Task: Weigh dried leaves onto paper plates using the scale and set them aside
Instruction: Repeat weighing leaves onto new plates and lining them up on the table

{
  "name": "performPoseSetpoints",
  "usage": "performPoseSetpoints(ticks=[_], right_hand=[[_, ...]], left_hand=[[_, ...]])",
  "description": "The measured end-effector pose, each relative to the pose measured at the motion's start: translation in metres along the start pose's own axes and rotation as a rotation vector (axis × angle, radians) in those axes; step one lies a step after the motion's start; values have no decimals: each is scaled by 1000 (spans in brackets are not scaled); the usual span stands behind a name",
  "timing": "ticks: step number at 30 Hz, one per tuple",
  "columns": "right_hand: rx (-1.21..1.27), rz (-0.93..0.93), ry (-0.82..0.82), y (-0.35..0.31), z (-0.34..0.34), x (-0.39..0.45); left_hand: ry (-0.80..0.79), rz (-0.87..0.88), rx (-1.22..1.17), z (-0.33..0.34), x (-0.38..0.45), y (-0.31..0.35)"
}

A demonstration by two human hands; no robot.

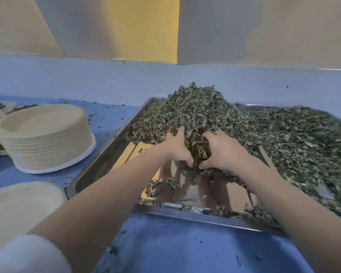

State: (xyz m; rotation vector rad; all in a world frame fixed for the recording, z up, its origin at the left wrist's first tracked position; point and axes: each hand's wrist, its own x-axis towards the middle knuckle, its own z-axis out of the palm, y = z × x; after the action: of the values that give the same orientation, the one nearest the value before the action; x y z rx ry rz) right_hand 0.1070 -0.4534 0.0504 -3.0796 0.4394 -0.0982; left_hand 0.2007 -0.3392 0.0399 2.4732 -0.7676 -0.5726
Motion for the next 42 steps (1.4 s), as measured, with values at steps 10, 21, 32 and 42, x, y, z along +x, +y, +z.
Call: performPoseSetpoints(ticks=[10, 21, 32, 42], right_hand=[[278, -168, -83, 7, 8, 12], [328, -111, -181, -20, 17, 28], [662, -222, -71, -76, -27, 15], [683, -184, -242, -117, -26, -16]], left_hand=[[-88, 121, -70, -16, 6, -9], [-126, 69, 51, -10, 4, -14], [-4, 98, -183, -75, -60, -46], [86, 48, -230, -57, -100, -65]])
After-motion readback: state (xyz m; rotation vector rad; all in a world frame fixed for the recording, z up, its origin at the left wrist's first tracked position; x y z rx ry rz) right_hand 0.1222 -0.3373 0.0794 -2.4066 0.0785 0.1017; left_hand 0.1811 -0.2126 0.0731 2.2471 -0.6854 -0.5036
